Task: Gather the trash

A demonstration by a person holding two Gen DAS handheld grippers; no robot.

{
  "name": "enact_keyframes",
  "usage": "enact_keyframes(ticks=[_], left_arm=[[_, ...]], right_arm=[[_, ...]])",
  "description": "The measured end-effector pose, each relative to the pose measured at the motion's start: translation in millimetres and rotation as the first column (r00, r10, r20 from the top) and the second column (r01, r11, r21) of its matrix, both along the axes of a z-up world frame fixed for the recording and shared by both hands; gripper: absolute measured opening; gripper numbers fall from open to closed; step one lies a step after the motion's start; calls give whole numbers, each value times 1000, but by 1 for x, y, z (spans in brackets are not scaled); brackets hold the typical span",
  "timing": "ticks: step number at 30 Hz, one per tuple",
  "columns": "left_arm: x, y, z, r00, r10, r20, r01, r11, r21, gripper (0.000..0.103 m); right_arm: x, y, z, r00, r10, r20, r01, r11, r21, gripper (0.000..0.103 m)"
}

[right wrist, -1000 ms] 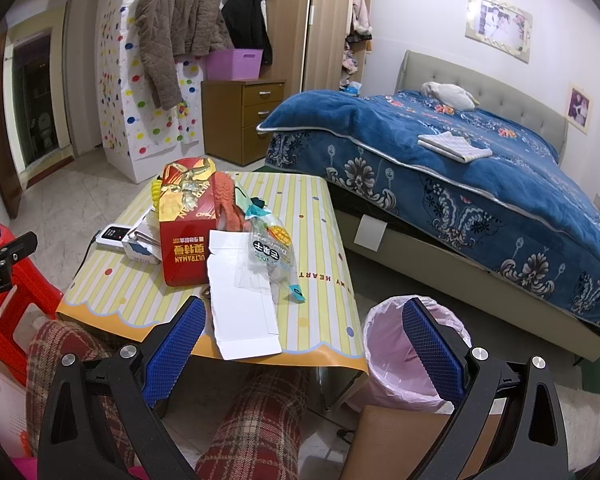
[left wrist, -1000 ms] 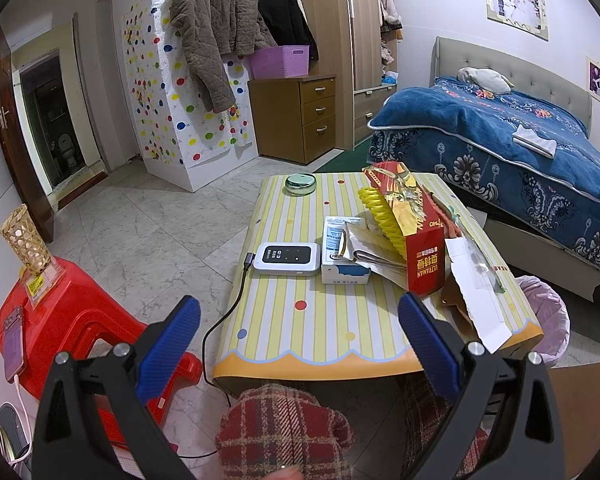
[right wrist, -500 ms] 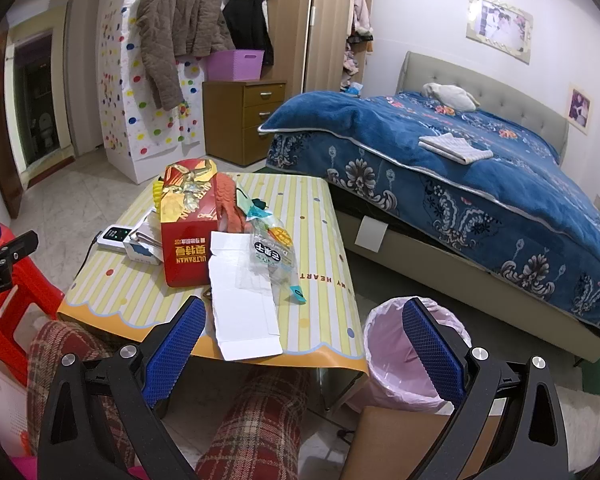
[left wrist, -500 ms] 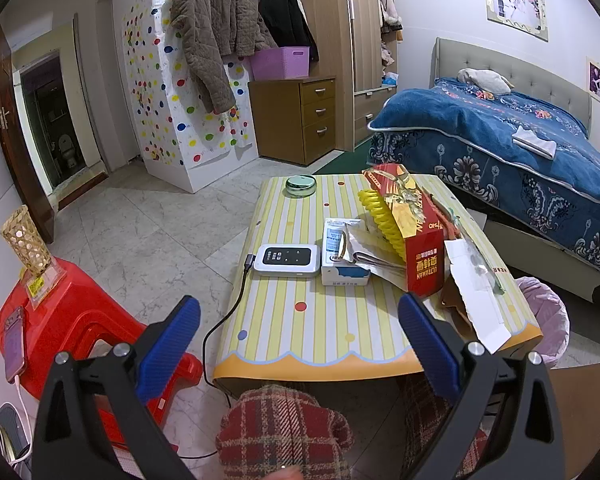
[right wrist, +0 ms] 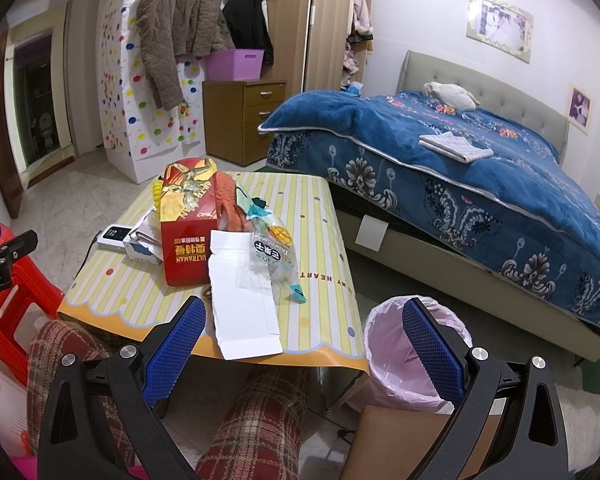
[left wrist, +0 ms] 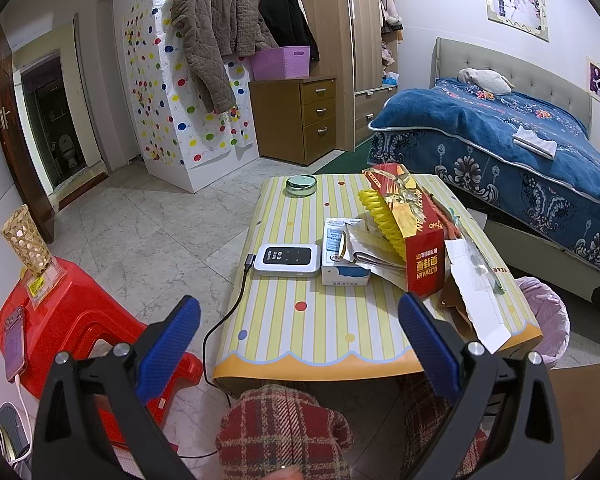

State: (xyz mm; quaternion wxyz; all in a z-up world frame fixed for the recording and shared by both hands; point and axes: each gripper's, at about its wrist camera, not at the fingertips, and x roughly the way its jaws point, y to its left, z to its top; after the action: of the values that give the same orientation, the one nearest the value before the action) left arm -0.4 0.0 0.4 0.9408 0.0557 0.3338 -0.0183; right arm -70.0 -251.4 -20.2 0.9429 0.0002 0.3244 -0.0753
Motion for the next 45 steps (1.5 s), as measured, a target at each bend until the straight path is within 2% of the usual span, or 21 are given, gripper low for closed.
enact_keyframes(ticks=[29,36,39,45], left_arm=[[7,1,-4,1000,4,1,-4,1000,15,96],[22,-5,-25,999,-45,-23,45,999,-4,96],[29,-13,-37,995,-82,-52,82,997,-3,96],[47,-25,-60,992,-85,-96,87,996,16,96]], right_arm=[[0,-5,0,1000,16,12,-16,1000,5,98],[17,-12,-32,997,43,57,-44,999,2,98],[31,-12,-46,998,59,18,-59,998,-24,98],[51,-8,-72,996,71,-44,-74,995,-72,95]])
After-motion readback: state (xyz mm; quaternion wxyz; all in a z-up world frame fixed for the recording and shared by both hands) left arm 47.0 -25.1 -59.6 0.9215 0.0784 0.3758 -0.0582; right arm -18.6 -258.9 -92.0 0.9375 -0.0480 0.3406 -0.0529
